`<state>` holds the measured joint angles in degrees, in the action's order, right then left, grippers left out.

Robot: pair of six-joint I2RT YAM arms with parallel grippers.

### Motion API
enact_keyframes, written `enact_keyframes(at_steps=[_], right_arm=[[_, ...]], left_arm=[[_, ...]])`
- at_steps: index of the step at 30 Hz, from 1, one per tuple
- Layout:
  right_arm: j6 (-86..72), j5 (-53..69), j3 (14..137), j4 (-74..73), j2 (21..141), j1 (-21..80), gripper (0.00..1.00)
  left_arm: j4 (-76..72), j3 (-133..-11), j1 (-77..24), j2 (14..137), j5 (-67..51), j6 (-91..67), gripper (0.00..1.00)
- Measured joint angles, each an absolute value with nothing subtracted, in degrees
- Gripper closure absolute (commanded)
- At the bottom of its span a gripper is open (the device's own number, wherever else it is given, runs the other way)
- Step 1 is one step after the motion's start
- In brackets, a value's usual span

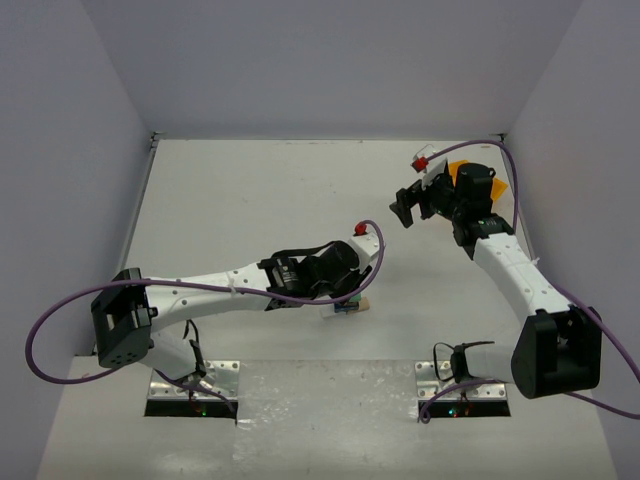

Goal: Build the wood block tower

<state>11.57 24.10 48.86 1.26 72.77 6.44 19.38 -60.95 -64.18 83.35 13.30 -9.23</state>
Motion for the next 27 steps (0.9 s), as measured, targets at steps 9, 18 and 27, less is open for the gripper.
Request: enact_keyframes(at_steps=[9,18,27], right_arm=[[11.8,24.1,48.9,1.2,72.8,6.4,0.01],[11.9,24.2,48.8,1.2,72.8,6.4,0.01],[12.0,24.5,48.8,1.2,72.7,6.4,0.01]], left_arm=[[19.3,-60.9,-64.2,83.4,13.4,-9.2,0.86],[19.3,-60.9,-64.2,83.4,13.4,-9.2,0.66],[19.1,-60.9,-64.2,83.4,13.5,-9.2,0.53]])
